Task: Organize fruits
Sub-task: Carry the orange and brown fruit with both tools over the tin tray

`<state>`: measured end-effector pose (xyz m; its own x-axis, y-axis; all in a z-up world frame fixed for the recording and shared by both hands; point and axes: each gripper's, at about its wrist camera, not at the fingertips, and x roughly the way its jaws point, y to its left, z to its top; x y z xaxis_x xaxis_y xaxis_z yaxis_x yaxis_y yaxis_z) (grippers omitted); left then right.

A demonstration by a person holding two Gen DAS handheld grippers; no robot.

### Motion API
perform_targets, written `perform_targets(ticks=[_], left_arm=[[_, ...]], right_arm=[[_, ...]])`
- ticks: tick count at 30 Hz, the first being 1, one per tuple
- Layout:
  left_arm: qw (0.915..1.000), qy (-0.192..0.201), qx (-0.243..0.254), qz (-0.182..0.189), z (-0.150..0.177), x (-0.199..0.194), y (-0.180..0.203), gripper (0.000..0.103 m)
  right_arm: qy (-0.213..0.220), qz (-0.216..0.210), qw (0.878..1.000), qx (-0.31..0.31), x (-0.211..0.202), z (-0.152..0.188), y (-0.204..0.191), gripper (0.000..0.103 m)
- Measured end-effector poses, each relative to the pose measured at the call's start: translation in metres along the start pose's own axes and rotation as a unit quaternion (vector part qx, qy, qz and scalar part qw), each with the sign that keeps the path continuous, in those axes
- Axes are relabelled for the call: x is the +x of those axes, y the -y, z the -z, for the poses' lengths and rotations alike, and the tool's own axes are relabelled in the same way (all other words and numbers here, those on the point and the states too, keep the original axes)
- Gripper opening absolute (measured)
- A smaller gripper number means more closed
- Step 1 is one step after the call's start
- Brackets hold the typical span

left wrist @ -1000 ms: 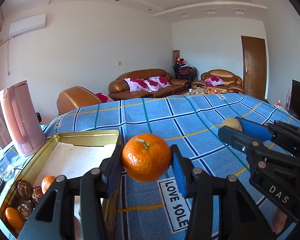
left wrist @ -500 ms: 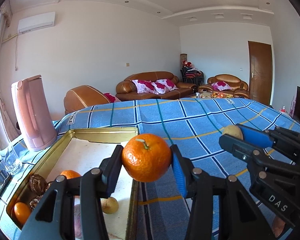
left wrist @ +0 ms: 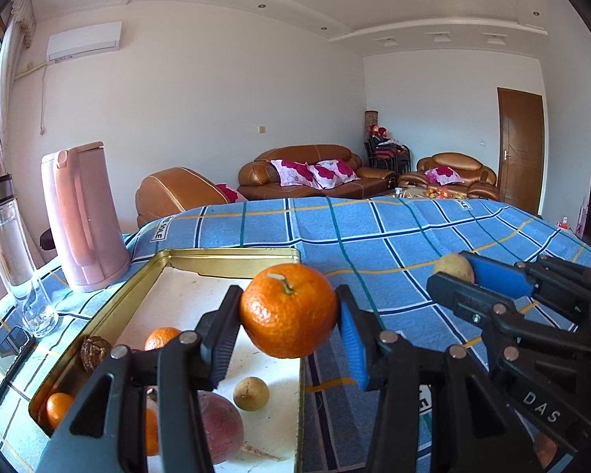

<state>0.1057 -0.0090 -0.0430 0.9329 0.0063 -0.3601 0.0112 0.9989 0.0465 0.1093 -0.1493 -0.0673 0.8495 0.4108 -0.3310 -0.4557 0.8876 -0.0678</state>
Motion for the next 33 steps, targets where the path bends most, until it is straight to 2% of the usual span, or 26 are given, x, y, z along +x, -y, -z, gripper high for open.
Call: perform_targets(ticks=[33], left_arm=[[0.9977, 0.007, -0.024, -0.063, 0.006, -0.03, -0.069, 0.049]], right_arm=[[0.013, -0.059, 0.998, -0.036, 0.009, -0.019, -0.06, 0.028]])
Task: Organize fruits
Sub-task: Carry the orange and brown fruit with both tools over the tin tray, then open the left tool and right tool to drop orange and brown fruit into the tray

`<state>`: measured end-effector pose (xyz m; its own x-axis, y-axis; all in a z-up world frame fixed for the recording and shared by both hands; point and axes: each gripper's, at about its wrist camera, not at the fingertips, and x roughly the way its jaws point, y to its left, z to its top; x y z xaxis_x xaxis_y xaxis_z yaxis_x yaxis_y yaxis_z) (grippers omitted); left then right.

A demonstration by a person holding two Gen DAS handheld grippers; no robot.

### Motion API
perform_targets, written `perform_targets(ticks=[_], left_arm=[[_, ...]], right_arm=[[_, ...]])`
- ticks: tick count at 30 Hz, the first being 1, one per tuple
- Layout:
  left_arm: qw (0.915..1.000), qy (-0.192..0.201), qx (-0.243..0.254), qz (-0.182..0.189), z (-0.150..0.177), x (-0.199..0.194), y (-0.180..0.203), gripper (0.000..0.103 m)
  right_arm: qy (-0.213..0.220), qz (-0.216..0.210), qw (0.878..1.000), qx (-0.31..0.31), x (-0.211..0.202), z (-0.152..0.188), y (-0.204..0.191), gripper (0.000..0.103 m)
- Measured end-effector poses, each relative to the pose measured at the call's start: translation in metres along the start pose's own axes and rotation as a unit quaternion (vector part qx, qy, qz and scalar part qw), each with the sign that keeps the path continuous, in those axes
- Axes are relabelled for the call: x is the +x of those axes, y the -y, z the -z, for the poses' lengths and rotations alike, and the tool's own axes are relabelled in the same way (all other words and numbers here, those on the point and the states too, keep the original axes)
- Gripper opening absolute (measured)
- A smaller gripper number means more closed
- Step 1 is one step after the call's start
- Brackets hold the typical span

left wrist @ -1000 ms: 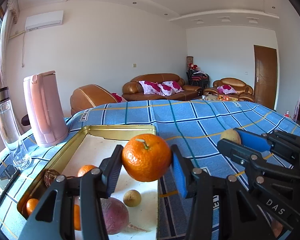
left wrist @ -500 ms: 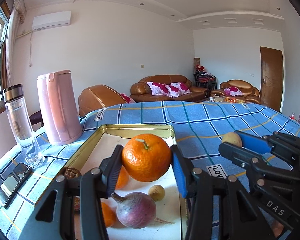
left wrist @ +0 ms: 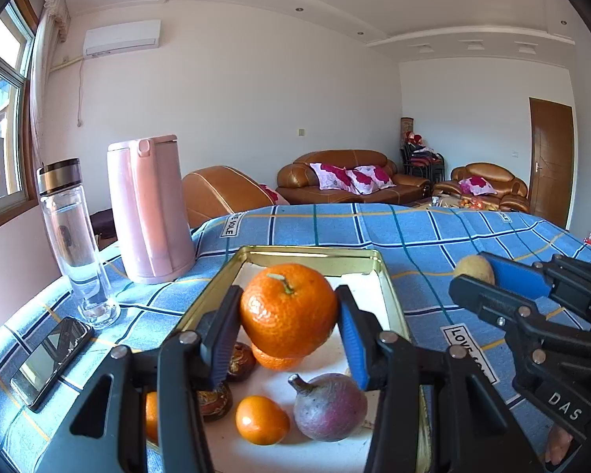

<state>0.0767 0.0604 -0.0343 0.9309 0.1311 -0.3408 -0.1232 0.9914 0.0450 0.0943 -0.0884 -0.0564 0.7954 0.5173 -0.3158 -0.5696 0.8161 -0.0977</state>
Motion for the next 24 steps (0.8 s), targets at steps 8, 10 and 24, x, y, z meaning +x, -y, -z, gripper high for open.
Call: perform_targets(ticks=[8, 10, 24], left_arm=[[0.9999, -0.001, -0.003, -0.013, 0.002, -0.002, -0.014, 0.049], [0.9999, -0.001, -0.003, -0.017, 0.003, -0.003, -0.017, 0.049], [0.9988, -0.007, -0.01, -0.048, 0.007, -0.006, -0.045, 0.049]], right_arm=[[0.005, -0.016, 1.0, -0.007, 0.005, -0.007, -0.013, 0.028], [0.005, -0.019, 1.0, -0.01, 0.006, -0.008, -0.017, 0.028], [0.001, -0.037, 0.999, -0.02, 0.017, -0.01, -0.039, 0.028]])
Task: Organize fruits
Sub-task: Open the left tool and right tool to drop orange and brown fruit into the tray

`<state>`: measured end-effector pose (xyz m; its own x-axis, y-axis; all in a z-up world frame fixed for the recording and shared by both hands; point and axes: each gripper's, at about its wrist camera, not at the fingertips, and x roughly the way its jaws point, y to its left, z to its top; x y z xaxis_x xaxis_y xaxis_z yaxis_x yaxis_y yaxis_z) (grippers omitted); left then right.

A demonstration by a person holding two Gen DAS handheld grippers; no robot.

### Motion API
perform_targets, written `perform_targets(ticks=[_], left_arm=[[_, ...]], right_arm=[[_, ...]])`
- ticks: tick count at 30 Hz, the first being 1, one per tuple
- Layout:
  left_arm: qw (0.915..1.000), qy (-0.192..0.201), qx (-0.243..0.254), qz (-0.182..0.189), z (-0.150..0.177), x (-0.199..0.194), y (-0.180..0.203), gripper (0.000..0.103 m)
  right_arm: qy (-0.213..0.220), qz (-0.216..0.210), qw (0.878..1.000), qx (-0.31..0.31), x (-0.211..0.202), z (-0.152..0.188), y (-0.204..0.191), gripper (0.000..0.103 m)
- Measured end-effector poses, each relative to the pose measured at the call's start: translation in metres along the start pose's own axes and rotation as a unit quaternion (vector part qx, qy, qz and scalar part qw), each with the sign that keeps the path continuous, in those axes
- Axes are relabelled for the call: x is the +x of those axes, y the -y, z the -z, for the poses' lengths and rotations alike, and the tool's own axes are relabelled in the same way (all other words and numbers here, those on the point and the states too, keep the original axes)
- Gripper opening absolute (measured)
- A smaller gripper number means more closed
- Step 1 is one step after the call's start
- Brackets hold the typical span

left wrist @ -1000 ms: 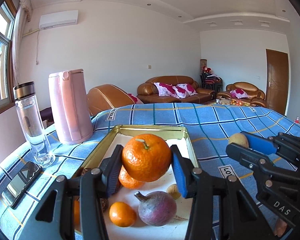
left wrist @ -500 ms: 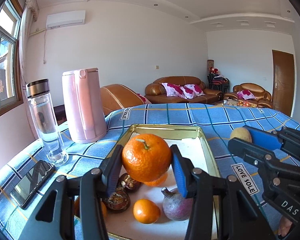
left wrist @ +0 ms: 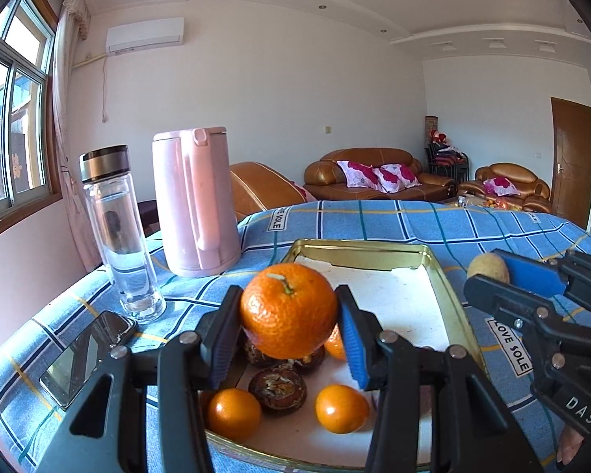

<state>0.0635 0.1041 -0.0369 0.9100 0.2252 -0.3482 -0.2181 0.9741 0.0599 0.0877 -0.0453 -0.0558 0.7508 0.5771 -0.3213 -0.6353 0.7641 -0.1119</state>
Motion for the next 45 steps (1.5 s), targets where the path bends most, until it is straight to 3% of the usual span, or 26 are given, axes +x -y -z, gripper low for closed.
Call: perform_targets(ticks=[27, 38, 45], left_arm=[[0.9991, -0.042, -0.004, 0.001, 0.011, 0.011, -0.021, 0.049], [0.9969, -0.076, 0.015, 0.012, 0.014, 0.021, -0.017, 0.05], [0.9967, -0.073, 0.032, 0.013, 0.015, 0.017, -0.01, 0.051]], right_arm=[[-0.032, -0.028, 0.999, -0.02, 0.025, -0.001, -0.033, 0.028], [-0.091, -0.048, 0.995, 0.001, 0.048, 0.006, -0.033, 0.028], [-0.111, -0.065, 0.992, 0.003, 0.05, 0.01, -0.034, 0.03]])
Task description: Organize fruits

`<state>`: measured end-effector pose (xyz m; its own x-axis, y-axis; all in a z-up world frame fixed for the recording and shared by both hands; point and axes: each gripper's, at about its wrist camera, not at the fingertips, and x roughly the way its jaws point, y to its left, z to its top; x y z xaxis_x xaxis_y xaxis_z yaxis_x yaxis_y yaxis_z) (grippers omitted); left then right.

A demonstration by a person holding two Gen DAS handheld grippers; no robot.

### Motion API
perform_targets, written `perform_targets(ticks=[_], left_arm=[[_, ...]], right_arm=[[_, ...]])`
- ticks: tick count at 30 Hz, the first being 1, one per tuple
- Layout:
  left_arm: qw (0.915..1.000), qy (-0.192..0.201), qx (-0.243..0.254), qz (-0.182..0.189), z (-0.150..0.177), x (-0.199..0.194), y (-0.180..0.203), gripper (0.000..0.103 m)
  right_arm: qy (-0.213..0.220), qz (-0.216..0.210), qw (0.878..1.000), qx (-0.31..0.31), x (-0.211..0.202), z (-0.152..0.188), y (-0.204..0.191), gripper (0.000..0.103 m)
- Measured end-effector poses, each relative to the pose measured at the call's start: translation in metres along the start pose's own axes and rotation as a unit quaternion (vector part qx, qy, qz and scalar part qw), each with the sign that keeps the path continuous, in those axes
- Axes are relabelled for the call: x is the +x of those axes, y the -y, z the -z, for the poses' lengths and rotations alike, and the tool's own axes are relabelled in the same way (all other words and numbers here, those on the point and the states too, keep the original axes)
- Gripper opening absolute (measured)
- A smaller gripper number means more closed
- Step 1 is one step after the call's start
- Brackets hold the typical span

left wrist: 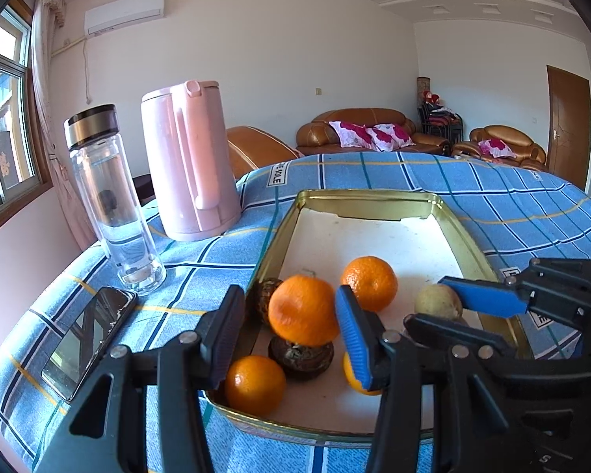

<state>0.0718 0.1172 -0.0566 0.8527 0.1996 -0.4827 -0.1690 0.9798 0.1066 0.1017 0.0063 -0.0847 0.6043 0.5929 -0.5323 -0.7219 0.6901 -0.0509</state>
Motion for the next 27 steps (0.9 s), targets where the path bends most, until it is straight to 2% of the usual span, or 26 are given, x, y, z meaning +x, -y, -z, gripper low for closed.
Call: perform_targets(ticks=[1, 3, 5, 8, 14, 21, 27], left_arm=[[1.0, 0.0, 0.001, -0.002, 0.0, -0.001, 0.0, 0.052], [0.9999, 0.005, -0.002, -0.009, 0.0, -0.004, 0.0, 0.064], [0.9998, 0.016, -0.007, -0.012, -0.002, -0.009, -0.002, 0.072], [0.9993, 0.034, -0.014, -0.011, -0.006, -0.02, -0.004, 0.076], [0.9971, 0.071, -0.023, -0.014, -0.013, -0.043, -0.003, 0.089], [0.9939, 0.107, -0.023, -0.012, -0.02, -0.066, 0.004, 0.096], [0.9928, 0.117, -0.021, -0.014, -0.021, -0.073, 0.011, 0.099]], right_arm=[[0.001, 0.001, 1.0, 0.0, -0.001, 0.001, 0.0, 0.031], [0.002, 0.006, 1.0, 0.0, -0.003, 0.002, 0.0, 0.036], [0.01, 0.008, 1.0, 0.006, -0.008, 0.003, 0.003, 0.043], [0.021, 0.016, 1.0, 0.011, -0.02, 0.006, 0.006, 0.052], [0.048, 0.034, 0.998, 0.023, -0.047, 0.011, 0.012, 0.059], [0.087, 0.064, 0.994, 0.027, -0.078, 0.012, 0.016, 0.068], [0.105, 0.087, 0.99, 0.027, -0.094, 0.013, 0.018, 0.075]])
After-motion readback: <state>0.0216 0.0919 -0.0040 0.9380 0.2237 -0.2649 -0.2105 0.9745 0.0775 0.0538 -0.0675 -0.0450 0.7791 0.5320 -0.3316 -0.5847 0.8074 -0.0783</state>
